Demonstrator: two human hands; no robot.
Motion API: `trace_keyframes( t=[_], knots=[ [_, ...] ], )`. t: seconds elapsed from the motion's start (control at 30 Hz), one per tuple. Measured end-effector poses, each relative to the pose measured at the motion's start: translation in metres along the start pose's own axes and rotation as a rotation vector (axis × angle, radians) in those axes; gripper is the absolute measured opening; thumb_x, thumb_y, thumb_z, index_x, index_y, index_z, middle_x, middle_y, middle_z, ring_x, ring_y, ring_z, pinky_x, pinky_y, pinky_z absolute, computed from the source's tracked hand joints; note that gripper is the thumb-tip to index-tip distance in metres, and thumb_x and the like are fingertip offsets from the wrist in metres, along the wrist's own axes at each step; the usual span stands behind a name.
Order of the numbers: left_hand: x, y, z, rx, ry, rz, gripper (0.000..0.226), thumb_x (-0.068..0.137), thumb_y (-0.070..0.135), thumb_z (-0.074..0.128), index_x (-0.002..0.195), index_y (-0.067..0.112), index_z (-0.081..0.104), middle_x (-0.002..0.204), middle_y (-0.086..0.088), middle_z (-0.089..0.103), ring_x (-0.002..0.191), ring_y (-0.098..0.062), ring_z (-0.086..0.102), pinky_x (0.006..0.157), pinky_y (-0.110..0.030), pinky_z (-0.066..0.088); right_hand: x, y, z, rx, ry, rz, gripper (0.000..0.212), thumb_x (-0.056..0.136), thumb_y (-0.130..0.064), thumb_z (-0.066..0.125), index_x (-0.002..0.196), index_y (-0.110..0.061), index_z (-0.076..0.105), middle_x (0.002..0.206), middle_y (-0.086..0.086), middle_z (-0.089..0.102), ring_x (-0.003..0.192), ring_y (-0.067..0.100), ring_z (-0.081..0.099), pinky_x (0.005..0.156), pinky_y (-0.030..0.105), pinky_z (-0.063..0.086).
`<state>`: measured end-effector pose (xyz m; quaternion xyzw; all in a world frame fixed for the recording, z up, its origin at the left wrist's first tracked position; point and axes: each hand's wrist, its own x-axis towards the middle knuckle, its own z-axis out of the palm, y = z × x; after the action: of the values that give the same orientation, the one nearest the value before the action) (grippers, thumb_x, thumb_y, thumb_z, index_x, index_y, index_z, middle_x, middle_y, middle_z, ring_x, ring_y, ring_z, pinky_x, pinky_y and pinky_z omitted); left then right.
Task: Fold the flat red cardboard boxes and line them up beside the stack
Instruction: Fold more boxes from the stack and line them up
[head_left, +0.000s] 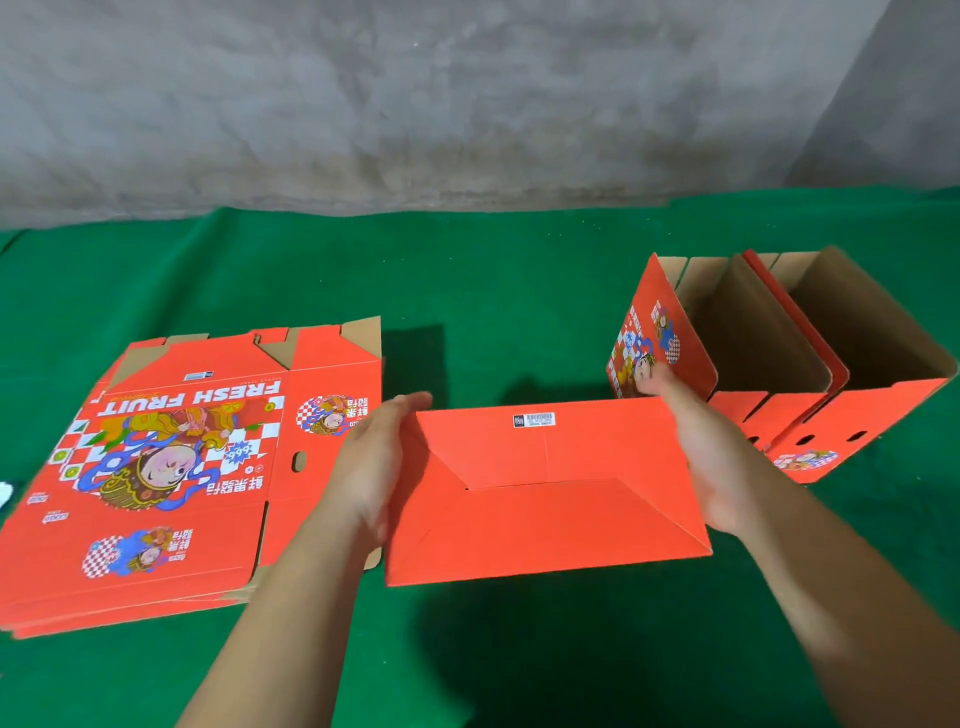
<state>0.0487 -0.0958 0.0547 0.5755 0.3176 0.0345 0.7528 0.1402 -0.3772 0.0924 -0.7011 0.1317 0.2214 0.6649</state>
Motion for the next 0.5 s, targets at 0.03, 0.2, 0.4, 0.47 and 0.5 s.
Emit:
trace_keyframes(
  t=[0.03,0.2,0.4,0.47,0.5],
  knots=[
    [-0.005,0.003,0.0,-0.003,-0.001,0.074,0.029,0.096,0.046,0.059,0.117,0.039,0.077,0.12,-0.004,0.075,0.104,-0.023,0.073,0.094,-0.043,0.057,-0.001,-0.003,-0.003,0.164,-0.018,-0.006,0.042,0.094,-0.058,0.06,0.125,-0.031,0.068,0.111,0.001,0.072,0.103,0.02,0.07,0.101,0.044,0.053],
    [-0.024,0.004,-0.002,-0.243,-0.106,0.35,0.072,0.078,0.015,0.051,0.146,0.038,0.056,0.144,0.009,0.065,0.132,-0.017,0.062,0.093,-0.046,0.054,-0.01,-0.011,-0.014,0.441,-0.121,-0.028,0.039,0.094,-0.05,0.058,0.086,-0.021,0.082,0.088,0.007,0.08,0.072,0.022,0.077,0.059,0.034,0.061],
    [-0.016,0.001,-0.005,-0.095,-0.267,0.198,0.067,0.099,0.025,0.057,0.161,0.013,0.033,0.099,0.035,0.074,0.095,0.007,0.073,0.074,-0.026,0.061,-0.014,0.004,-0.02,0.359,-0.3,-0.022,0.038,0.089,-0.046,0.064,0.117,-0.023,0.077,0.124,0.013,0.073,0.107,0.031,0.073,0.085,0.045,0.06],
    [-0.019,0.009,-0.011,0.049,-0.331,0.076,0.081,0.092,0.046,0.07,0.161,0.023,0.034,0.11,0.029,0.075,0.101,0.003,0.074,0.081,-0.034,0.061,-0.013,0.01,-0.017,0.31,-0.29,-0.106,0.038,0.093,-0.037,0.059,0.128,-0.026,0.069,0.128,0.012,0.071,0.113,0.033,0.071,0.093,0.05,0.057],
    [-0.019,0.009,-0.014,0.141,-0.345,0.058,0.075,0.09,0.057,0.073,0.153,0.028,0.045,0.108,0.026,0.077,0.095,0.002,0.075,0.075,-0.031,0.062,-0.012,0.013,-0.016,0.27,-0.274,-0.178,0.039,0.089,-0.029,0.061,0.127,-0.03,0.067,0.126,0.01,0.072,0.113,0.032,0.07,0.092,0.051,0.058]
  ],
)
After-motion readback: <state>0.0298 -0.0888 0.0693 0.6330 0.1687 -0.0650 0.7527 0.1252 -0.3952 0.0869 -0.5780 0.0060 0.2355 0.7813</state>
